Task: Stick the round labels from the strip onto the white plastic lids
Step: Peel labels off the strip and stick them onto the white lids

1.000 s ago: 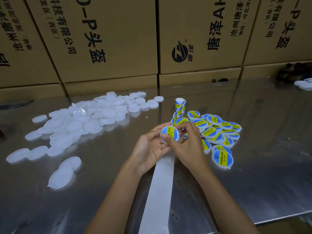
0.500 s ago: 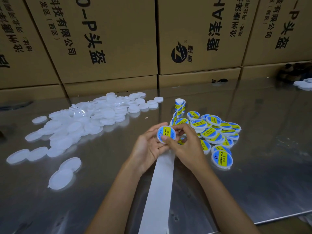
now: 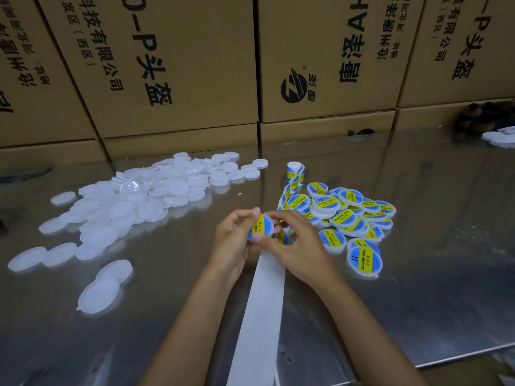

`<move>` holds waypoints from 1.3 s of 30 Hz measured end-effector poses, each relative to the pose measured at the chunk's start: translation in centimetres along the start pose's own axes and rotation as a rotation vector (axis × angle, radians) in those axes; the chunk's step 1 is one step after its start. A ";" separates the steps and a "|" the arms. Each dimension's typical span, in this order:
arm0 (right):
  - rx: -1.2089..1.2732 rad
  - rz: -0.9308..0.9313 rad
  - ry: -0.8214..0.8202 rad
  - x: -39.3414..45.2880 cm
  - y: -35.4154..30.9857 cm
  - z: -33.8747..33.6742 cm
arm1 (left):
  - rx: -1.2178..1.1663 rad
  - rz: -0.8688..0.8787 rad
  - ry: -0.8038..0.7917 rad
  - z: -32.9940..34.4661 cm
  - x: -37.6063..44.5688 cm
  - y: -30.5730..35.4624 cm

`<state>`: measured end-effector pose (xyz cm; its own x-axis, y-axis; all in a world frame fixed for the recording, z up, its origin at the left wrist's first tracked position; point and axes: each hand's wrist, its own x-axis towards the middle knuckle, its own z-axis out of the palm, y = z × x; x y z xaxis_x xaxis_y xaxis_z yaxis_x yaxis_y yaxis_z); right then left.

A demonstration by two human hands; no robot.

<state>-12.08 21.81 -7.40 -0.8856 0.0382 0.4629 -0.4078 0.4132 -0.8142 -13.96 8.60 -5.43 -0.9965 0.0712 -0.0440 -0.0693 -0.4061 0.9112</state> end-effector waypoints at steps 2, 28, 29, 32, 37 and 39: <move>-0.019 -0.040 -0.031 -0.2 0.0 0.3 | 0.024 0.006 0.030 -0.3 0.2 -0.1; -0.156 -0.129 0.147 -0.1 -0.3 0.5 | 0.022 0.047 -0.027 0.7 0.0 -0.6; -0.172 -0.112 0.190 0.0 0.0 0.3 | 0.038 0.041 -0.014 0.7 0.1 -0.6; -0.299 -0.039 0.405 1.0 1.2 -1.2 | 0.090 0.055 0.035 0.6 0.1 -0.3; -0.657 0.234 0.516 2.3 3.7 -4.6 | 0.125 0.085 0.091 0.1 0.0 0.0; -0.712 0.294 0.462 2.3 4.2 -4.9 | 0.133 0.088 0.111 0.0 -0.1 0.1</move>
<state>-14.78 28.15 -8.03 -0.6922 0.5299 0.4900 0.1918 0.7896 -0.5829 -13.89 8.56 -5.38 -0.9980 -0.0629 0.0002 0.0179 -0.2817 0.9593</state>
